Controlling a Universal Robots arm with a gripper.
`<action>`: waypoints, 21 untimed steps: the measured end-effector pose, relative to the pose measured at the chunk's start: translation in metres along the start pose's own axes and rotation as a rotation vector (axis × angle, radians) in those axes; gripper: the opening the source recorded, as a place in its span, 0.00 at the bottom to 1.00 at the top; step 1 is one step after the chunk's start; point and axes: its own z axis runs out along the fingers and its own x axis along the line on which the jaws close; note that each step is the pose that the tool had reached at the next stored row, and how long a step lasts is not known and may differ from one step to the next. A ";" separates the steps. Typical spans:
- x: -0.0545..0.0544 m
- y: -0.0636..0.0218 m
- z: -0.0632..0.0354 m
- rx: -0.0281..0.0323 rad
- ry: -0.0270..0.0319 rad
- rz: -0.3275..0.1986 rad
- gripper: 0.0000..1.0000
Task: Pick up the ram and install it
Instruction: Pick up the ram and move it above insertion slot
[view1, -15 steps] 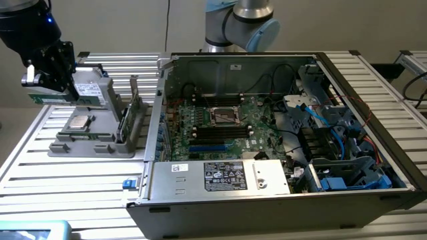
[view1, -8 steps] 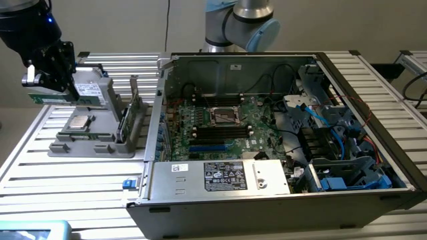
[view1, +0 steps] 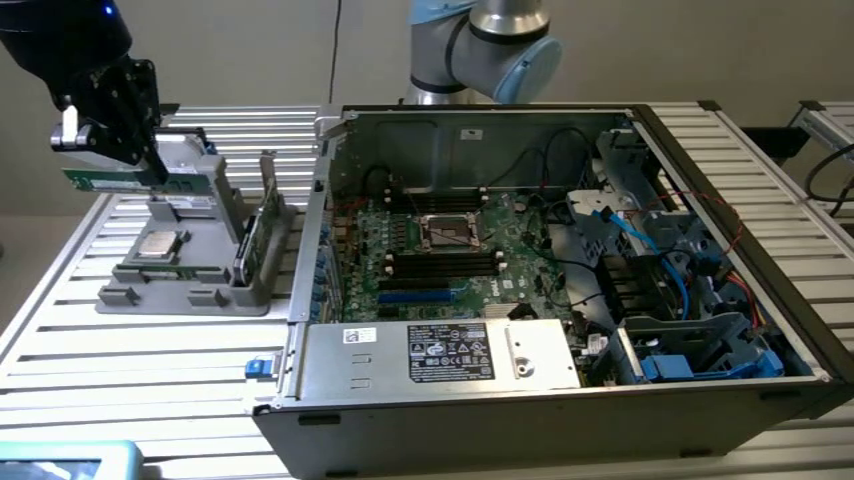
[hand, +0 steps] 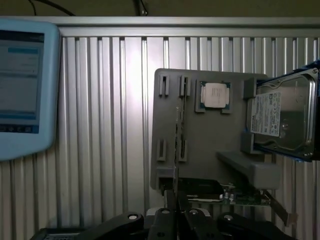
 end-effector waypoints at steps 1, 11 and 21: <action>0.000 -0.0021 -0.0036 -0.0001 -0.0039 -0.001 0.13; 0.002 -0.0361 -0.0285 -0.0082 -0.0114 -0.002 0.13; 0.005 -0.0730 -0.0364 -0.0356 0.0039 -0.001 0.13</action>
